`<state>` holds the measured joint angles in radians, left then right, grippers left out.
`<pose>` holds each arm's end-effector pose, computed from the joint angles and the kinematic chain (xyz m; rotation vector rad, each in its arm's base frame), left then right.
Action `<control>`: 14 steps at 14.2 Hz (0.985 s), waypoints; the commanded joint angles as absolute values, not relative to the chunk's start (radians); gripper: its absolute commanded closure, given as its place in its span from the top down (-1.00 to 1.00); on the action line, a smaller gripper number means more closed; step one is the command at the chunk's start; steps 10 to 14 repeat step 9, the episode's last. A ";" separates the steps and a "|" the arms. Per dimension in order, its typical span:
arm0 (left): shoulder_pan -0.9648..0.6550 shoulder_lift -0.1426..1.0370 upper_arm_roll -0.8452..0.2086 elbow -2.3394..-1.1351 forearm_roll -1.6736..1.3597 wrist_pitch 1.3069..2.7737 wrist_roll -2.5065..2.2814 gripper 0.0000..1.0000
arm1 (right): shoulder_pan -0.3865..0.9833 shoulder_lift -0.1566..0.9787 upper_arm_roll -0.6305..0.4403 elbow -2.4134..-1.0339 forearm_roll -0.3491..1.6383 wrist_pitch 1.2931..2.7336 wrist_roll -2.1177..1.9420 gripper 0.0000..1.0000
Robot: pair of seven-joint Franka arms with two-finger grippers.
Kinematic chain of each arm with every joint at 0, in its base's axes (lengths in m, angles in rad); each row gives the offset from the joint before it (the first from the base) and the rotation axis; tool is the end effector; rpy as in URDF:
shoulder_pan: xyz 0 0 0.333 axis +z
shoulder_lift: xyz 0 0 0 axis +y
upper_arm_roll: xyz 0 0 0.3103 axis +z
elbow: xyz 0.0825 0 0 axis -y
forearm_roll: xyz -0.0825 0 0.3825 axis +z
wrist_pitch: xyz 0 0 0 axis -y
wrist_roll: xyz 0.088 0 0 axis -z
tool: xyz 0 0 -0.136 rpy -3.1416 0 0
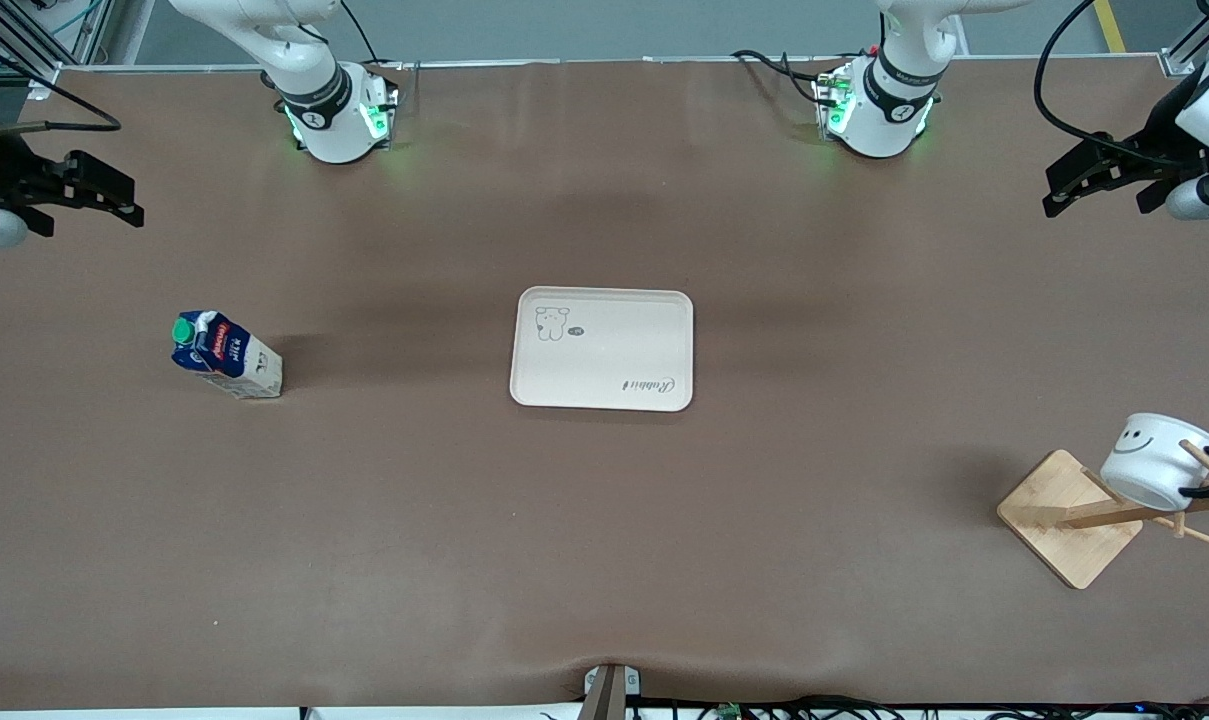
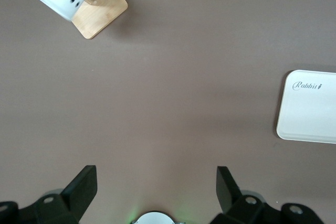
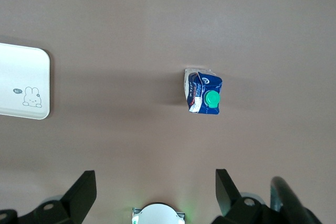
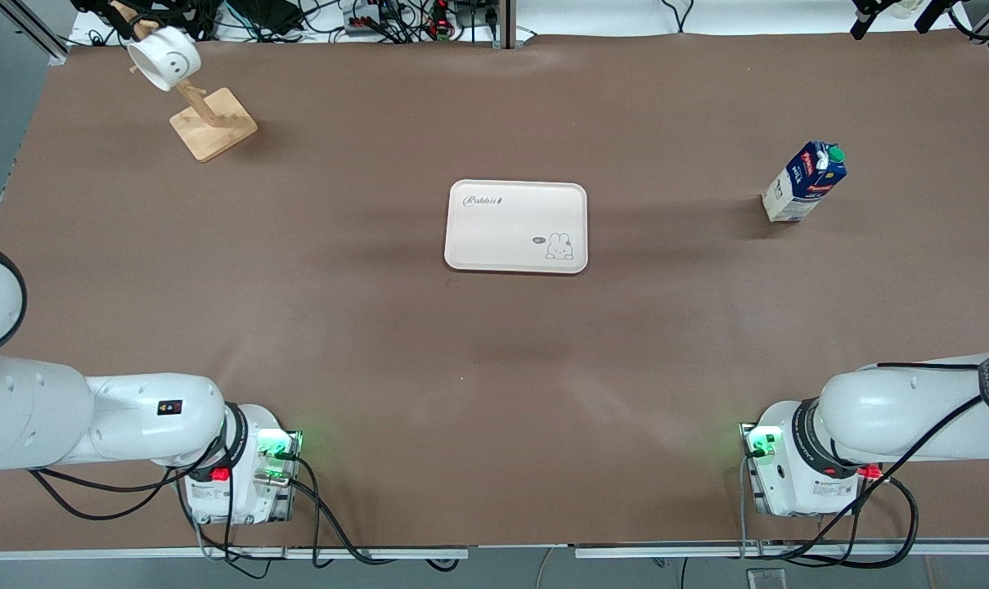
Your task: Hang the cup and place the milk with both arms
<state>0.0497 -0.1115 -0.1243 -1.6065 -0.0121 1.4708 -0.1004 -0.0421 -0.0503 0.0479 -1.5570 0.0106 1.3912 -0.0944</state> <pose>0.5057 -0.0432 0.6232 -3.1372 -0.0403 0.0389 0.5150 0.0052 0.6086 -3.1192 -0.1581 0.1799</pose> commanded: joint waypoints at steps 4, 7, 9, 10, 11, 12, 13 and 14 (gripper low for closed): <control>0.047 -0.083 -0.118 -1.562 -0.025 1.479 -0.094 1.00 | -0.055 -0.064 0.055 -1.569 0.009 1.385 -0.112 1.00; 0.043 -0.077 -0.114 -1.542 -0.023 1.479 -0.092 1.00 | -0.055 -0.064 0.055 -1.571 0.011 1.384 -0.112 1.00; 0.043 -0.080 -0.121 -1.542 -0.023 1.470 -0.092 1.00 | -0.057 -0.064 0.055 -1.571 0.011 1.384 -0.112 1.00; 0.043 -0.080 -0.121 -1.542 -0.023 1.470 -0.092 1.00 | -0.057 -0.064 0.055 -1.571 0.011 1.384 -0.112 1.00; 0.043 -0.080 -0.121 -1.542 -0.023 1.470 -0.092 1.00 | -0.057 -0.064 0.055 -1.571 0.011 1.384 -0.112 1.00; 0.043 -0.080 -0.121 -1.542 -0.023 1.470 -0.092 1.00 | -0.057 -0.064 0.055 -1.571 0.011 1.384 -0.112 1.00; 0.043 -0.080 -0.121 -1.542 -0.023 1.470 -0.092 1.00 | -0.057 -0.064 0.055 -1.571 0.011 1.384 -0.112 1.00; 0.043 -0.080 -0.121 -1.542 -0.023 1.470 -0.092 1.00 | -0.057 -0.064 0.055 -1.571 0.011 1.384 -0.112 1.00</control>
